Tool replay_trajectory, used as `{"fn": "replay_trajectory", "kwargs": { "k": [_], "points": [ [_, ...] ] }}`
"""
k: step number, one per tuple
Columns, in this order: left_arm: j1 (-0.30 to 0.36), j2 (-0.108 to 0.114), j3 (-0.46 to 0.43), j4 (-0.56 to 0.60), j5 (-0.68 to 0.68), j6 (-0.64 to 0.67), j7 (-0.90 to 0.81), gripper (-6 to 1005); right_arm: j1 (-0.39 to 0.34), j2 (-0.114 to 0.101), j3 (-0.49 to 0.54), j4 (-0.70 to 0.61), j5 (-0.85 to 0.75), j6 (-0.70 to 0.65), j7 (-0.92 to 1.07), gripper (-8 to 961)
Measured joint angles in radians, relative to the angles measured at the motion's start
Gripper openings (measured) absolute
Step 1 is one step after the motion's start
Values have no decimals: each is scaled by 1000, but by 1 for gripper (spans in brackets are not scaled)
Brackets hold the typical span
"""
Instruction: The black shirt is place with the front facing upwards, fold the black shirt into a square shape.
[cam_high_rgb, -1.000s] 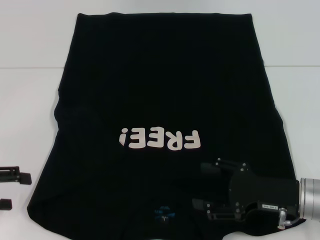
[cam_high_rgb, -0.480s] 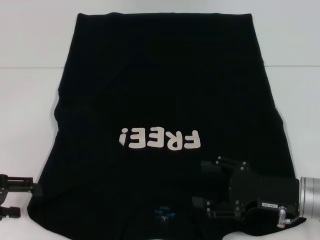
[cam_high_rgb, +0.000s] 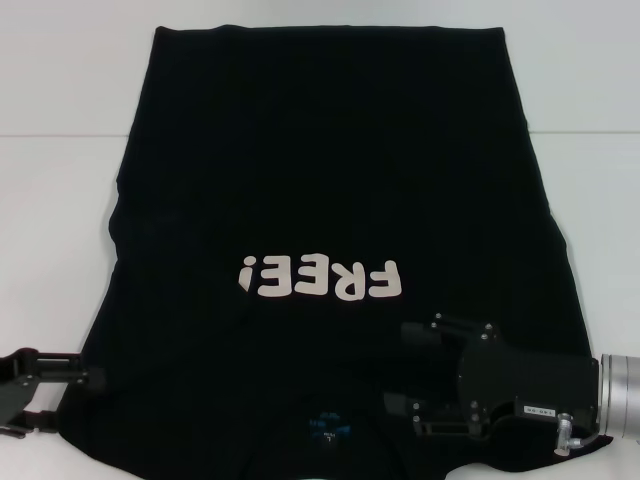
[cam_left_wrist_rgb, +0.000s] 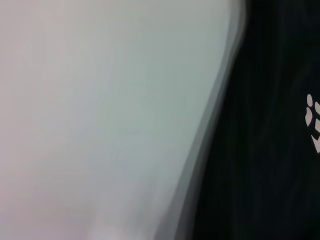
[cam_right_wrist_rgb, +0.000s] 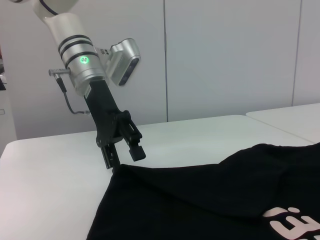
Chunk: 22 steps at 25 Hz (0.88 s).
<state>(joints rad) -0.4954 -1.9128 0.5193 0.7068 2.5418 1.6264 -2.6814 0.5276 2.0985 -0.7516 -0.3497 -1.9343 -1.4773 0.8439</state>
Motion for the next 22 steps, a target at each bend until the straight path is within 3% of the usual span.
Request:
{"fn": "replay_trajectory", "kwargs": {
  "k": [17,22],
  "points": [
    [-30,-18,97,33,0,1,11,902,-2,0,0,0,20,-2,9,874],
    [-30,-19,127,39,0,1,11,740,-3,-1,0,-3,22,-6,12,874]
  ]
}}
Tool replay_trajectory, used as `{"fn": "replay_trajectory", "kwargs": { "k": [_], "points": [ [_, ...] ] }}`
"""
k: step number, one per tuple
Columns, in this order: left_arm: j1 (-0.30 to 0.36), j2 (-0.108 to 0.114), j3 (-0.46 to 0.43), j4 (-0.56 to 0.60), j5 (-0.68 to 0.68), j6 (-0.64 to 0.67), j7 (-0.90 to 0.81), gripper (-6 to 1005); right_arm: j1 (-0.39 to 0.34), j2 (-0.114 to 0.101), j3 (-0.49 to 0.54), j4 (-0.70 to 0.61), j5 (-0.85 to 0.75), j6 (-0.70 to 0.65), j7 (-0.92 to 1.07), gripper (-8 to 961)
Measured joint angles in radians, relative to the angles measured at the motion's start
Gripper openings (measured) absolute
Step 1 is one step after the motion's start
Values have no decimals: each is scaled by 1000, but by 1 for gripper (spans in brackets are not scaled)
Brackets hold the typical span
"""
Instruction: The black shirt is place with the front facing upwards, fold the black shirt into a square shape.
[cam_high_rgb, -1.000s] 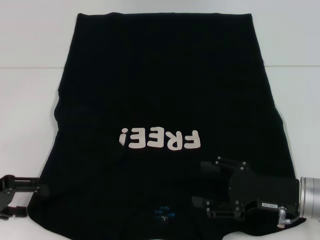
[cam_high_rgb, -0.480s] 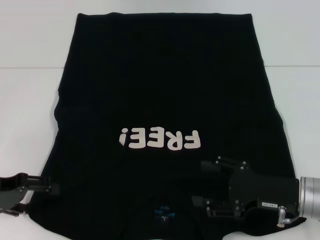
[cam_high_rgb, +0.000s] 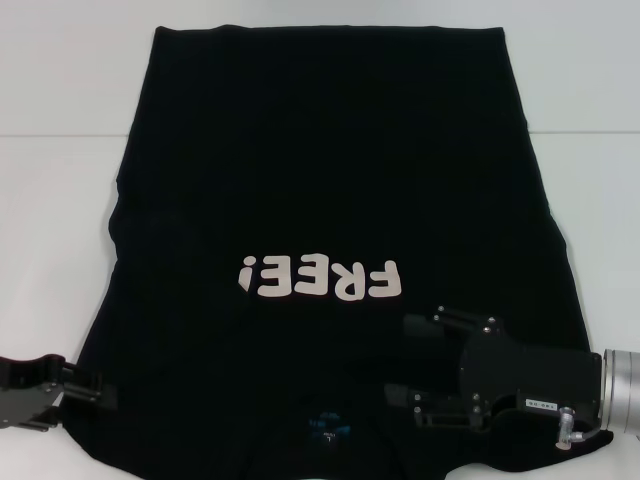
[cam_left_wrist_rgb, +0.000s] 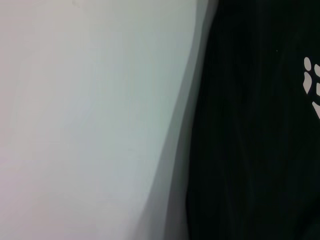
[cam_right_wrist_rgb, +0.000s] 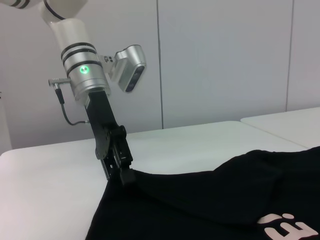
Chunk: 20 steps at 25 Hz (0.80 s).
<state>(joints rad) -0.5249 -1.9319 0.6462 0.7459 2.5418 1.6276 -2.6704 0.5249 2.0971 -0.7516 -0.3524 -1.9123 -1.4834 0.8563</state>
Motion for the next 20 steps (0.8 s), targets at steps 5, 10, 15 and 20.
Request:
{"fn": "replay_trajectory", "kwargs": {
  "k": [5,10,15,20],
  "points": [
    [2,0,0,0,4,-9,-1,514,0,0,0,-4,1,-4,11,875],
    [3,1,-2,0,11,-11,5,305,-1,0,0,-5,2,-10,12,875],
    [1,1,-4,0,11,-5,14,152,-2,-2,0,-8,3,-10,46,875],
    [2,1,-14,-4,1,-2,46,40,-19,-7,-6,-111,-5,-29,269,875]
  ]
}}
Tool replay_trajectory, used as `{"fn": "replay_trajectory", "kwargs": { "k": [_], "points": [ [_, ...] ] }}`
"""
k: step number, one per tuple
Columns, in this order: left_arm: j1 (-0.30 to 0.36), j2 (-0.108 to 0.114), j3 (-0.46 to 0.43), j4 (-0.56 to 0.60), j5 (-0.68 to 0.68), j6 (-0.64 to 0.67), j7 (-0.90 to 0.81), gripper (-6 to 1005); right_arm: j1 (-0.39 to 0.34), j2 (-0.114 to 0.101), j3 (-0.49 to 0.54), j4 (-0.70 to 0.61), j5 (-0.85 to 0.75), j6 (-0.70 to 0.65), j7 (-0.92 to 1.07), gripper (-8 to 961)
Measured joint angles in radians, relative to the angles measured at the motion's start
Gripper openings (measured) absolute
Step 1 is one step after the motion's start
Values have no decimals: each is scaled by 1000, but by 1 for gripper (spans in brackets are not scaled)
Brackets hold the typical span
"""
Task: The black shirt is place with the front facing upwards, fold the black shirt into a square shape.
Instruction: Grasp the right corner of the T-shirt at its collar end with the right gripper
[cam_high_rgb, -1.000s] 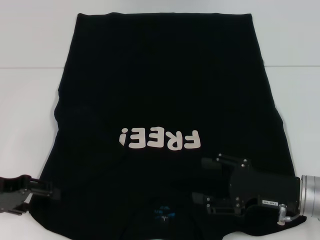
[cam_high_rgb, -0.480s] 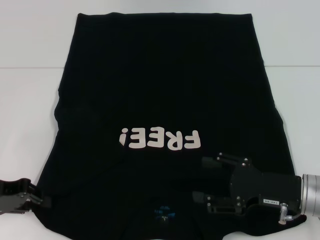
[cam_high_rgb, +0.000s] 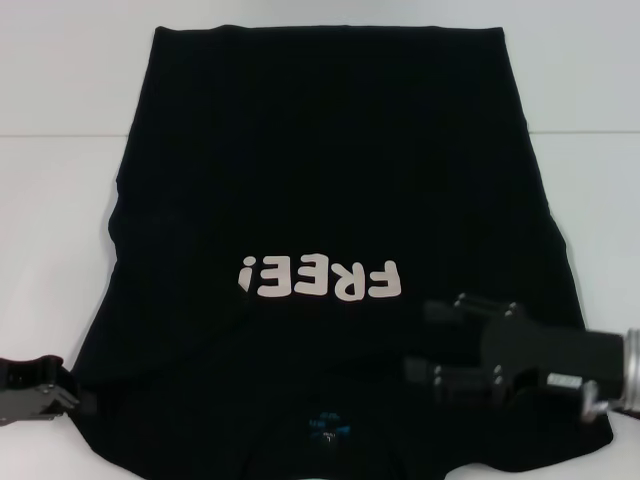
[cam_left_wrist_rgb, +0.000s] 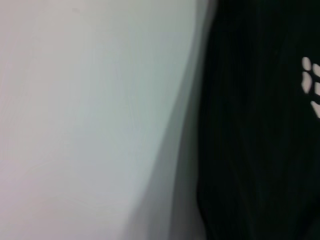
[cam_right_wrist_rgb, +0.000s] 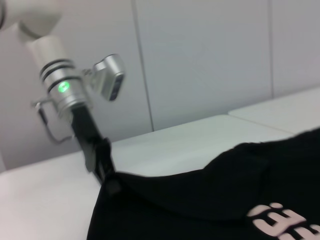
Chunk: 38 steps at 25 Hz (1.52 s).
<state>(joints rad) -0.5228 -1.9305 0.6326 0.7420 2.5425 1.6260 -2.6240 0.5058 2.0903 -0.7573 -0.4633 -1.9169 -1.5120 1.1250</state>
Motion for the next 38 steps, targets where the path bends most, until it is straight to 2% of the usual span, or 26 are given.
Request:
{"fn": "replay_trajectory", "kwargs": {
  "k": [4,8,10,13,17,19,24,38],
  "points": [
    [2,5,-24,-7,-13,12,60,34,-16,-8,-4,-182,-64,-32,391,875],
    [3,7,-41,-8,-14,22,111,33,-15,-34,-2,-326,-176,-103,787,874],
    [2,6,-59,-8,-15,32,143,33,-9,-52,0,-378,-236,-141,969,872],
    [7,6,-89,-9,-24,37,188,33,3,-94,4,-413,-322,-200,1200,870],
    [16,7,-142,-11,-28,38,239,33,8,-144,11,-418,-393,-289,1360,868],
    [18,9,-148,-12,-28,38,255,33,8,-158,21,-422,-459,-310,1403,868],
    [18,6,-148,-15,-28,39,267,34,11,-159,67,-429,-599,-320,1427,868],
    [12,2,-146,-23,-28,28,272,34,30,-133,49,-383,-654,-227,1415,869]
  ]
}}
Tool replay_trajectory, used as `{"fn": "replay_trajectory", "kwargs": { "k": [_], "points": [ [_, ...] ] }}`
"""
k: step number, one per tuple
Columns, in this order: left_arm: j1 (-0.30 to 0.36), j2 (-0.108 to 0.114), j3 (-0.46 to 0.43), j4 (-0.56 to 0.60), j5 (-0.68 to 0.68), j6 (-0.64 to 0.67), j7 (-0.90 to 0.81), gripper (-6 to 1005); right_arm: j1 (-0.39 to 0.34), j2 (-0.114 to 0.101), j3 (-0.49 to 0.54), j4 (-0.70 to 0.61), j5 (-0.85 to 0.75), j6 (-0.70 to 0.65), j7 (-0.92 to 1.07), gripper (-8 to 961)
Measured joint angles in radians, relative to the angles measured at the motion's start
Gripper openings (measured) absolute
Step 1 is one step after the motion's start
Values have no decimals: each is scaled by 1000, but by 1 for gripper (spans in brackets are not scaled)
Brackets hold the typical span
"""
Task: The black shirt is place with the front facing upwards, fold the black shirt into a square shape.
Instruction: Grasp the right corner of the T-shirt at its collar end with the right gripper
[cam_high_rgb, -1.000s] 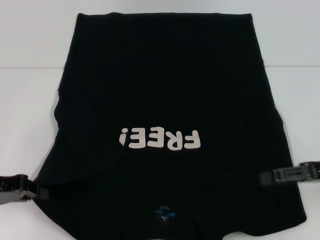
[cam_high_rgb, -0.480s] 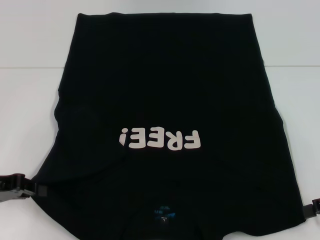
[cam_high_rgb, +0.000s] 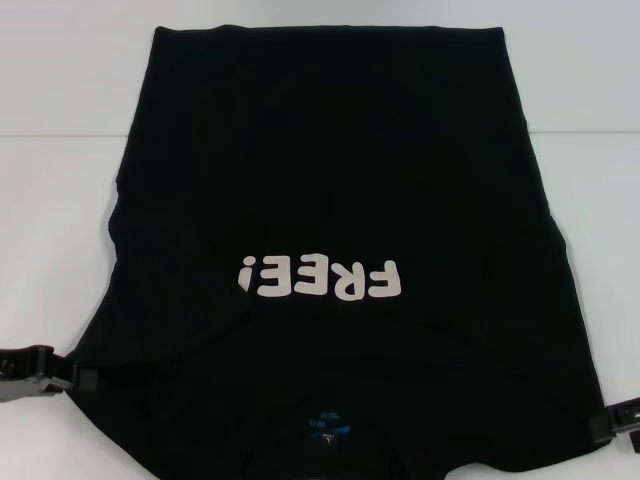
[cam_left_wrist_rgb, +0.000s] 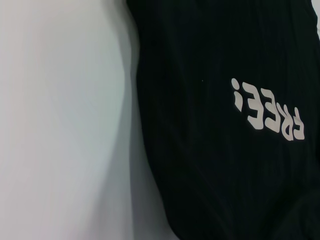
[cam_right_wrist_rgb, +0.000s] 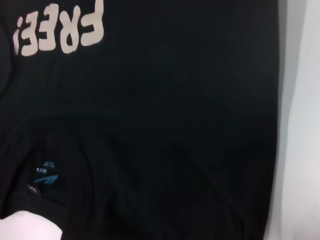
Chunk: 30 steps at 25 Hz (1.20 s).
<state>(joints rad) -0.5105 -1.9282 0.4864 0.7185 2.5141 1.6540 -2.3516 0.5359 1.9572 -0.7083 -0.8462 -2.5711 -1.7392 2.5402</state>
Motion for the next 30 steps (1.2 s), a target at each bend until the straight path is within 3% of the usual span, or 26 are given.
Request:
{"fn": "replay_trajectory", "kwargs": {
  "k": [22,30],
  "points": [
    [7,-3,0,1,-5,-3,9,34,31,13,-39,41,-3,39,-8,869],
    [10,-6,-2,1,-8,-11,16,33,26,7,-35,41,-3,41,-8,869]
  ]
}}
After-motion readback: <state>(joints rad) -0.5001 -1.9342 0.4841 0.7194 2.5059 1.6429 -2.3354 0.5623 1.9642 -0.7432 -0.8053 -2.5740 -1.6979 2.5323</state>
